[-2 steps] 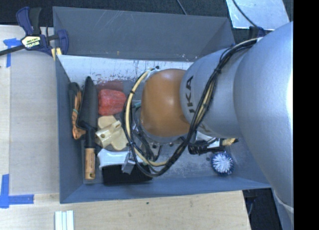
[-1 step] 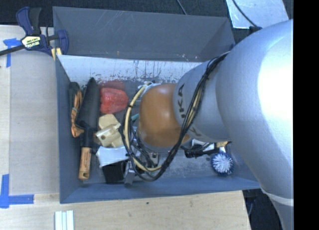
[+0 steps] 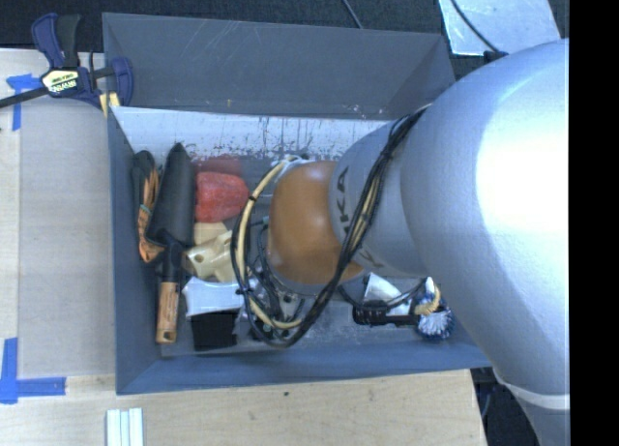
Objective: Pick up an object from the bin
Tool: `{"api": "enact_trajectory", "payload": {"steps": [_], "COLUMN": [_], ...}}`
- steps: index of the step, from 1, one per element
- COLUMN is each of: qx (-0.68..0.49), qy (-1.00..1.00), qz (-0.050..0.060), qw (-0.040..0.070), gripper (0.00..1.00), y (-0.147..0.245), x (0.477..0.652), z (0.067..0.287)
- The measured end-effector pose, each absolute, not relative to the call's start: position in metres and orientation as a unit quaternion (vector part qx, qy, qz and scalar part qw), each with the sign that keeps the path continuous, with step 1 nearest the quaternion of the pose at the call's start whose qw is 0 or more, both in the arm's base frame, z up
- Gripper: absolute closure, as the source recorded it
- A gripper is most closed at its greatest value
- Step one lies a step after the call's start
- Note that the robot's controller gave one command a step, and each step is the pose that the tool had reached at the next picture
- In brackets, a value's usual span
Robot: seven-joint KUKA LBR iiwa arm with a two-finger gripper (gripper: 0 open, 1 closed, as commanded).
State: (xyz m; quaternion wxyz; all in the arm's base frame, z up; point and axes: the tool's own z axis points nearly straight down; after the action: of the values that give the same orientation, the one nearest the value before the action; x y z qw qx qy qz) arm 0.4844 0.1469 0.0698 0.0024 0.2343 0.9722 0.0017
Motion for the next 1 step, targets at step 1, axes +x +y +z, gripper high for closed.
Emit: {"api": "enact_trajectory", "payload": {"steps": [1], "qx": [0.235], "qy": [0.972], "qz": [0.002], "qw": [0.002], "gripper": [1.0], "y": [0.1469], "x": [0.4842], "z": [0.0701]}}
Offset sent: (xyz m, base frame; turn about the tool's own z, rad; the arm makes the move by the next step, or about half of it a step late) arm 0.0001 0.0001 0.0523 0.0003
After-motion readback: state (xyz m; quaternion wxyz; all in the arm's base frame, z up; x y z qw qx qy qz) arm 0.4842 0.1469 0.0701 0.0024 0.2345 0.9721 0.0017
